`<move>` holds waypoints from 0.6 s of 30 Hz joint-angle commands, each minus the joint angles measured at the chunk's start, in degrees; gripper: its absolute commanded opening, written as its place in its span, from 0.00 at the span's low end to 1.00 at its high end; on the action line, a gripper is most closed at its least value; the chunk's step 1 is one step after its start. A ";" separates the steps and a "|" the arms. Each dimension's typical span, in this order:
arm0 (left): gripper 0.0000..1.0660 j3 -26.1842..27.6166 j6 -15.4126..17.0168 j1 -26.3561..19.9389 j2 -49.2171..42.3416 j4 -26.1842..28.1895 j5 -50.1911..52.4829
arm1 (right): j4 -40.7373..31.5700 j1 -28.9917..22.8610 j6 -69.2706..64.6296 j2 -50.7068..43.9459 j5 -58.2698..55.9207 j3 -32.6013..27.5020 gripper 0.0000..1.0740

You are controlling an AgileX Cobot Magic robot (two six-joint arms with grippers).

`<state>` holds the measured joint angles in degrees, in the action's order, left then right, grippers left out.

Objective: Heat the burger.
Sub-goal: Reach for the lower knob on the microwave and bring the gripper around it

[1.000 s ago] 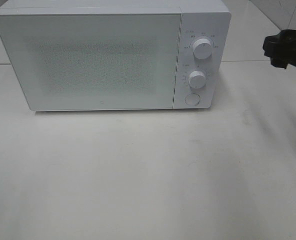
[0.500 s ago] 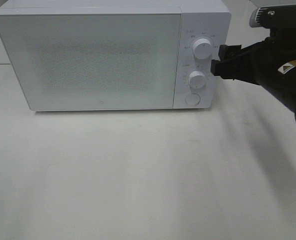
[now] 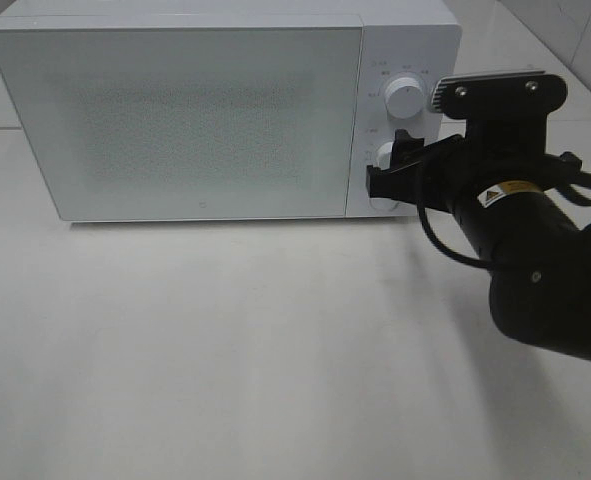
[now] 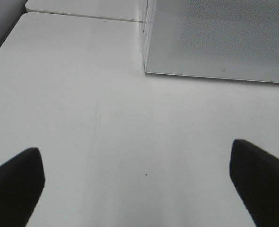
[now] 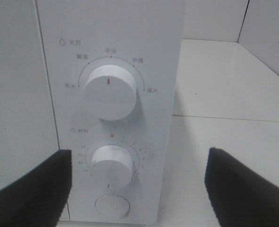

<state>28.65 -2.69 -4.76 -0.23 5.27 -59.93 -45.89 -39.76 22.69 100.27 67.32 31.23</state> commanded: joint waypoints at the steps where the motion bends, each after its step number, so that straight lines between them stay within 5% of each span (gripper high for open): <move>1: 0.96 -0.17 0.06 0.17 -1.49 0.34 0.57 | -1.43 -2.23 -0.63 3.27 4.13 0.29 0.71; 18: 0.96 -0.17 0.06 0.17 -1.49 0.34 0.57 | -0.97 -2.46 -8.59 7.79 5.50 0.34 0.71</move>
<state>28.65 -2.69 -4.76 -0.23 5.27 -59.93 -47.21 -42.23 14.90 107.89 69.27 31.28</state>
